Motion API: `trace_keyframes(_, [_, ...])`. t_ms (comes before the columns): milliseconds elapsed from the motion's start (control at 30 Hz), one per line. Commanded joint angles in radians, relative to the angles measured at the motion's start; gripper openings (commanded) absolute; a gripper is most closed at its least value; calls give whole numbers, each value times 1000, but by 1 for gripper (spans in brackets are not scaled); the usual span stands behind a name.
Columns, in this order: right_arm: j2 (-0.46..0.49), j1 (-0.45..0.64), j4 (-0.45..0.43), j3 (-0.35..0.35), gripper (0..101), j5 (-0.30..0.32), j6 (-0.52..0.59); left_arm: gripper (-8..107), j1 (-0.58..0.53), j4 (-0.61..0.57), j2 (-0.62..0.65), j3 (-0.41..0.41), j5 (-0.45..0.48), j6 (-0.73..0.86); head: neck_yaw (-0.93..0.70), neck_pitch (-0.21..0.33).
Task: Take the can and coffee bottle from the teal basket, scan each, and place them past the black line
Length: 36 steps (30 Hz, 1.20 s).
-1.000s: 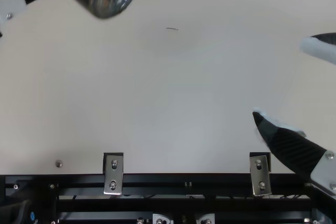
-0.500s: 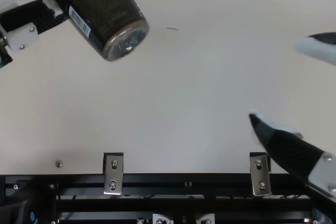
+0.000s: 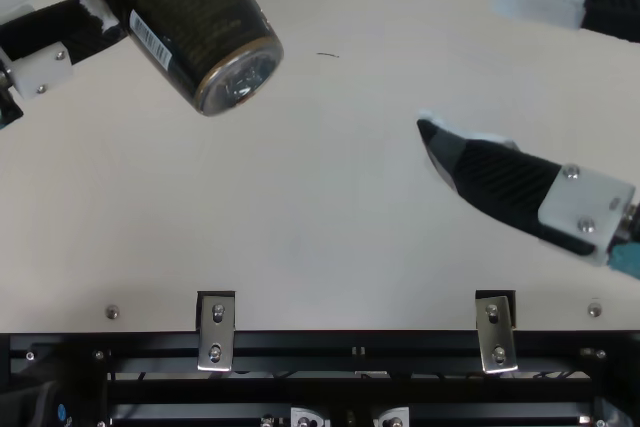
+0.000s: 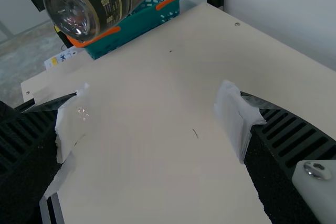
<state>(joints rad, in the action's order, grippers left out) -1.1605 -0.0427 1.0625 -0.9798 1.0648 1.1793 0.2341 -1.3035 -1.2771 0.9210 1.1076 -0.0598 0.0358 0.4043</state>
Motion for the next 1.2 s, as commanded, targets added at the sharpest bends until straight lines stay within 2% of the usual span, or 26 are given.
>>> trace_keyframes(0, [0, 0, 0, 0, 101, 0, 0, 10, 0, 0, 0, 0, 0, 0, 3, 32])
trace_keyframes(100, [2, -11, -8, -10, 101, -3, -21, 10, 0, 0, 0, 0, 0, 0, 3, 32])
trace_keyframes(167, [-4, -11, 25, -11, 101, 0, -32, 10, 0, 0, 0, 0, 0, 0, 3, 32])
trace_keyframes(533, [-67, -11, 376, 2, 101, -2, -191, 10, 0, 0, 0, 0, 0, 0, 3, 32])
trace_keyframes(867, [-138, -44, 592, 12, 101, -52, -287, 10, 0, 0, 0, 0, 0, 0, 3, 32])
trace_keyframes(1067, [-172, -70, 683, 22, 101, -78, -349, 10, 0, 0, 0, 0, 0, 0, 3, 32])
trace_keyframes(1167, [-178, -63, 683, 10, 101, -71, -418, 10, 0, 0, 0, 0, 0, 0, 3, 32])
